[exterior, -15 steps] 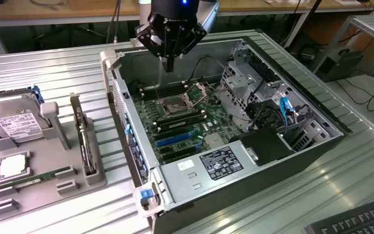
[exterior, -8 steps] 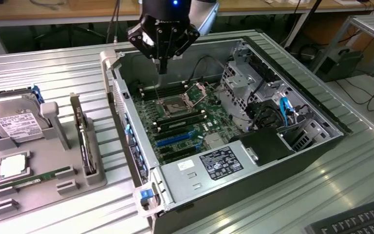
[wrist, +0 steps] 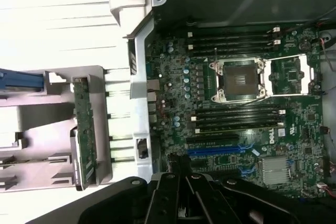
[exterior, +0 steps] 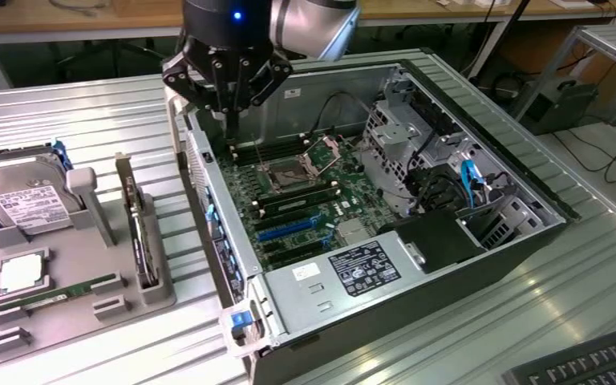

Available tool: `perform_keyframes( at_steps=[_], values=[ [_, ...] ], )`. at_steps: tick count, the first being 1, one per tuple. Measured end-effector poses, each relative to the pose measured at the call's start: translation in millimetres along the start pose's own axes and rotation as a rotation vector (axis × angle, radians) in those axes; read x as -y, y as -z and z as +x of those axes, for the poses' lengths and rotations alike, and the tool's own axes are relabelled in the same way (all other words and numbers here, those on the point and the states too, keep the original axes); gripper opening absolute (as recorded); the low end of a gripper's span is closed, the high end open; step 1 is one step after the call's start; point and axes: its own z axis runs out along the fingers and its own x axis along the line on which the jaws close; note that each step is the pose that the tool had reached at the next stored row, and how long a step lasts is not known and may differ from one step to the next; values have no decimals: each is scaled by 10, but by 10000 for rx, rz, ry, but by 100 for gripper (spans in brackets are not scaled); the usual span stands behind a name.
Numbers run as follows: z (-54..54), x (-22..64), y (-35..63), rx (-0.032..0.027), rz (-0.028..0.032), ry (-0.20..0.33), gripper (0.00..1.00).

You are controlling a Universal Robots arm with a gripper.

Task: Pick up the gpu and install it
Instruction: 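Reach for the gpu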

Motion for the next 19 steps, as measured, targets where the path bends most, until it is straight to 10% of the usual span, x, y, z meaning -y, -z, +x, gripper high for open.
perform_keyframes(
  at_steps=[19],
  values=[
    [855,175,-154,6,65,1,13]
  ],
)
